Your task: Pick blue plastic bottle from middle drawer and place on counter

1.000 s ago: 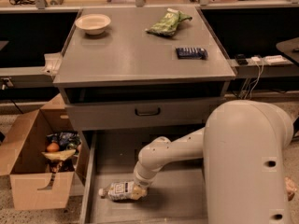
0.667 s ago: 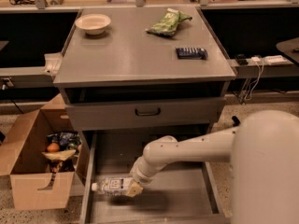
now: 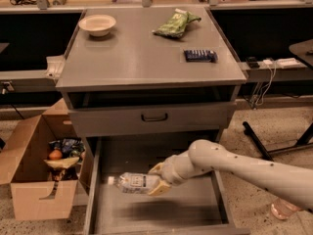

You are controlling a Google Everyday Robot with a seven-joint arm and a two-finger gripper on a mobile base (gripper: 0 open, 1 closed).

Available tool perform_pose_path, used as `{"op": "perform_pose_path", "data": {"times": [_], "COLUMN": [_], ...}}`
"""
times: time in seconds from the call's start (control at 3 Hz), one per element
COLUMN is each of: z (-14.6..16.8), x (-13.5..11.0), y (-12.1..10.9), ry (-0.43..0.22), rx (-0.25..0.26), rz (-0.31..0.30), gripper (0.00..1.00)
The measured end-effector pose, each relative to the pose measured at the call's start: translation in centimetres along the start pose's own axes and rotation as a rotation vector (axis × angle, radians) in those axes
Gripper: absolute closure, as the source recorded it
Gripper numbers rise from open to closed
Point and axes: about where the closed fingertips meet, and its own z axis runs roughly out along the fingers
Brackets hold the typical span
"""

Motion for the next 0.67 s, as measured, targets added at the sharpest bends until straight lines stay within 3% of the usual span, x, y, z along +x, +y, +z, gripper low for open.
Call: {"op": "perform_pose_path", "data": {"times": [0.33,0.67], "z": [-0.9,-4.4], "x": [1.6,-3.8], "y": [0.2,-0.8], "ry": [0.008,-0.038], "rx": [0.023,0.066], "rz": [-0.009,-0.085], "gripper": [1.0,1.0]}}
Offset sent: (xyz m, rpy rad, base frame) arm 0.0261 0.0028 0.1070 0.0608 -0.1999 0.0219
